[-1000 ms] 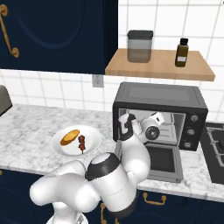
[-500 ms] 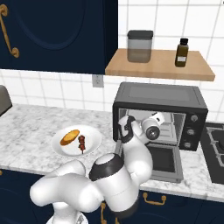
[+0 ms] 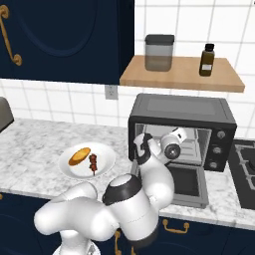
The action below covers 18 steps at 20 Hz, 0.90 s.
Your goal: Pick up the kebab skewer and baguette bread, and place them inside the toaster oven. Close the toaster oven door and start by setting the timer.
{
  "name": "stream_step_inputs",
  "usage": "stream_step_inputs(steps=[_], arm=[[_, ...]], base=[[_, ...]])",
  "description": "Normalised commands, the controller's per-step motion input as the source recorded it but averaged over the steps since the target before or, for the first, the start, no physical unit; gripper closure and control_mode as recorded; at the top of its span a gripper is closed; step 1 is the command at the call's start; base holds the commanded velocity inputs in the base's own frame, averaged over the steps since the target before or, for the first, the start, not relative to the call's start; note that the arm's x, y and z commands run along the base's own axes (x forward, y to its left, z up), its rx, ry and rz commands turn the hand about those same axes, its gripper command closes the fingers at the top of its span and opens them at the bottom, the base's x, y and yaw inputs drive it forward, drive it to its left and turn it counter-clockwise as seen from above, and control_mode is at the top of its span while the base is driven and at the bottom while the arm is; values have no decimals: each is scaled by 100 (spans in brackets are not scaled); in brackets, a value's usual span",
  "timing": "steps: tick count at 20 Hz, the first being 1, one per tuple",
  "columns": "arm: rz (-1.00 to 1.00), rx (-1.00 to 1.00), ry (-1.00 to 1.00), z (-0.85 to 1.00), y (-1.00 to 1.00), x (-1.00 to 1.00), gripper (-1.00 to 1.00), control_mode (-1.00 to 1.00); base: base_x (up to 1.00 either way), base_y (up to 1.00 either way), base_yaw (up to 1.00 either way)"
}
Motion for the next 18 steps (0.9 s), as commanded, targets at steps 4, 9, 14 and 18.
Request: stream_step_inputs(steps=[4, 9, 14, 18], arm=[[0, -1, 1, -15, -26, -45, 100, -100], [1, 0, 5, 0, -34, -68, 100, -100], [2, 0, 14, 0, -33, -74, 100, -100], [1, 0, 14, 0, -29, -49, 100, -100]], base=[[0, 0, 0], [0, 0, 0], [0, 0, 0], [0, 0, 0]])
